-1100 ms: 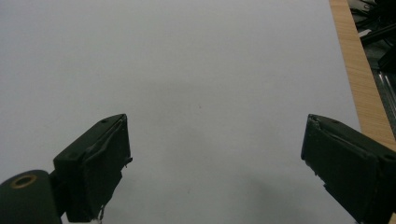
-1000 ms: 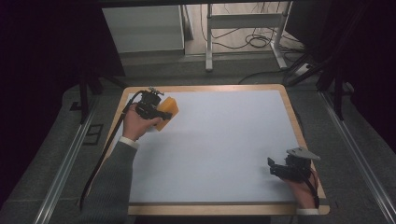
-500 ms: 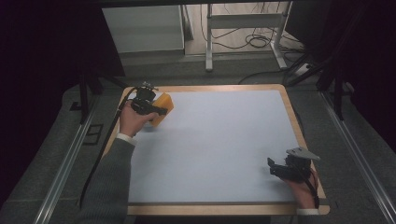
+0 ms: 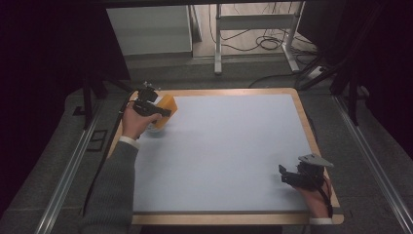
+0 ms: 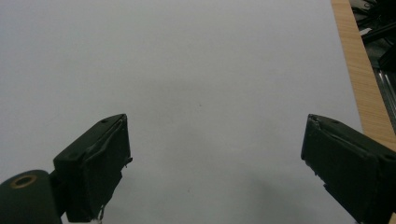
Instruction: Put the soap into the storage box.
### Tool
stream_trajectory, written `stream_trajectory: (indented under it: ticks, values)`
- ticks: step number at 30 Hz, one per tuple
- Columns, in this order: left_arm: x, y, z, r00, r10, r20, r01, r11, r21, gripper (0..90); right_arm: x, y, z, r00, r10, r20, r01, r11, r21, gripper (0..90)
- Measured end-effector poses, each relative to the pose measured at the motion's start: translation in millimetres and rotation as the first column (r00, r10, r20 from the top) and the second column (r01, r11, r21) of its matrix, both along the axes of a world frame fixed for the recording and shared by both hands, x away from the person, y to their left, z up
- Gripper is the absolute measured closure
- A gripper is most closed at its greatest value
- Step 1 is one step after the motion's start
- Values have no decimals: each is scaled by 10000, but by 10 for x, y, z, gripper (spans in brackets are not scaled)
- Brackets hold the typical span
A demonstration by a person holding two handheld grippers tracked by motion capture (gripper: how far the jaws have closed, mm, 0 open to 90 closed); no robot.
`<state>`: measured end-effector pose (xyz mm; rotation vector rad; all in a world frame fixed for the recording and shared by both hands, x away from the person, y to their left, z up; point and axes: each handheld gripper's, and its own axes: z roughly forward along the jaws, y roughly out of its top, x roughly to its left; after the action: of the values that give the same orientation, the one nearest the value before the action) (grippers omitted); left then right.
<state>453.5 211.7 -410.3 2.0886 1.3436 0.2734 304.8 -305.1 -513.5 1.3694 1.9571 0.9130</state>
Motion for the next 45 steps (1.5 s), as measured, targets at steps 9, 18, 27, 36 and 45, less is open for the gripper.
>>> stream_trajectory:
  ticks: [9,18,27,36,45]
  values:
    - [90,92,-40,9993,358,-90,-358,9994,-35,607,2,2,-3,10000,7,5,-7,10000,-1,82]
    - [167,149,-167,9978,499,-426,-503,9987,-74,607,5,-8,-5,10000,35,-26,-35,10000,16,82]
    - [228,203,-245,9959,749,-509,-754,9971,-87,606,5,-15,-2,10000,-7,-41,7,10000,0,82]
    - [286,295,-250,9931,1022,-568,-1035,9944,-197,607,6,-19,-4,10000,-40,-40,40,10000,20,82]
    - [418,406,-335,9874,1351,-822,-1382,9899,-324,606,12,-11,-15,10000,-26,-75,26,10000,-37,82]
